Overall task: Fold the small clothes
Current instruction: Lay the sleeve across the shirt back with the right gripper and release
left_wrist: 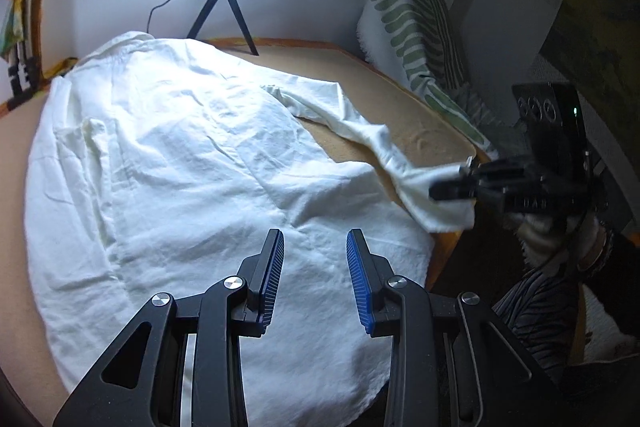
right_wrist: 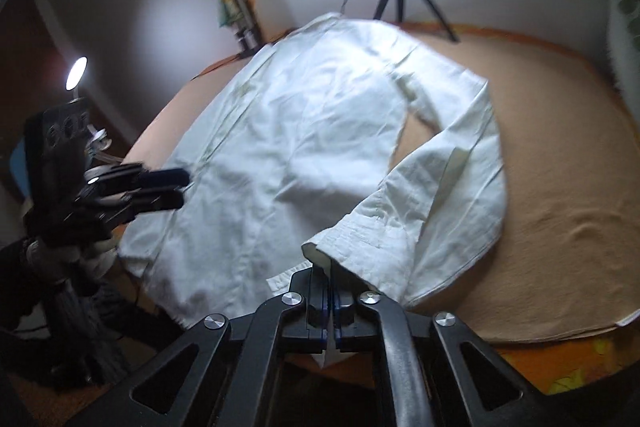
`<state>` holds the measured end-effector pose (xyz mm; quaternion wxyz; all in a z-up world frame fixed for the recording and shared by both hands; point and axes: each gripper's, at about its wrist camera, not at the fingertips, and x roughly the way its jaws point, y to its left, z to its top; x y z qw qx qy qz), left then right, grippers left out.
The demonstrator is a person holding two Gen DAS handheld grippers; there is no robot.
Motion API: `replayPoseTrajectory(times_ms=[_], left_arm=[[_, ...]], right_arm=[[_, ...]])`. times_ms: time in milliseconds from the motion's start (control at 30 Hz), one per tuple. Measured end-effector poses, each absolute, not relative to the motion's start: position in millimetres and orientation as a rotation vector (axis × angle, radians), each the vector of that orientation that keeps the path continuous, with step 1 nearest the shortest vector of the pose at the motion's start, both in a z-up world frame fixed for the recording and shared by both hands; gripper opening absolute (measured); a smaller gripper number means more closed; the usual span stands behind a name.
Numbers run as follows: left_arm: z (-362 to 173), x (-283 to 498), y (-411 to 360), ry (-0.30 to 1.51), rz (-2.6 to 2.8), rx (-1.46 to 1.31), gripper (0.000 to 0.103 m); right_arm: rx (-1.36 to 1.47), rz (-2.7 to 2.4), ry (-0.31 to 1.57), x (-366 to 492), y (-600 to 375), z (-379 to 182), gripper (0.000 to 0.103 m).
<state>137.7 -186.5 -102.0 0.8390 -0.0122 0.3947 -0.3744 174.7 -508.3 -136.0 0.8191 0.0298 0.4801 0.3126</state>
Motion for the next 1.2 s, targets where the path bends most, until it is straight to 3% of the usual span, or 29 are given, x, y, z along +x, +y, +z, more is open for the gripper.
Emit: replayPoseTrajectory(times_ms=[67,133,367,500,700,933,1033,1133,1200], left_arm=[[-104,139,-194,0.843,-0.819,-0.052,0.031],[-106,139,-205,0.851,-0.848,-0.066,0.031],[-117,132,-263,0.885,-0.93,-0.037,0.031],[-121,116,-300,0.866,-0.943,0.058,0.044],[-135,98,-342,0.839,-0.846,0.302,0.05],[-153,111,-343,0.911,-0.792,0.29,0.05],[-154,116,-341,0.913,-0.793,0.256,0.046],[-155,121,-340,0.914,-0.799,0.222,0.034],[-155,123,-336,0.911,-0.804,0.2,0.02]], right_arm=[[0.051,0.714,1.044,169,-508,-136,0.021],[0.04,0.736,1.027,160,-512,-126,0.031],[0.12,0.707,0.981,187,-548,-97,0.037],[0.139,0.651,0.993,227,-560,-95,0.037],[0.207,0.564,1.04,311,-572,-117,0.037],[0.297,0.507,1.086,400,-580,-158,0.041],[0.304,0.482,1.115,425,-578,-172,0.041],[0.307,0.452,1.146,445,-576,-185,0.04],[0.308,0.429,1.168,456,-574,-194,0.037]])
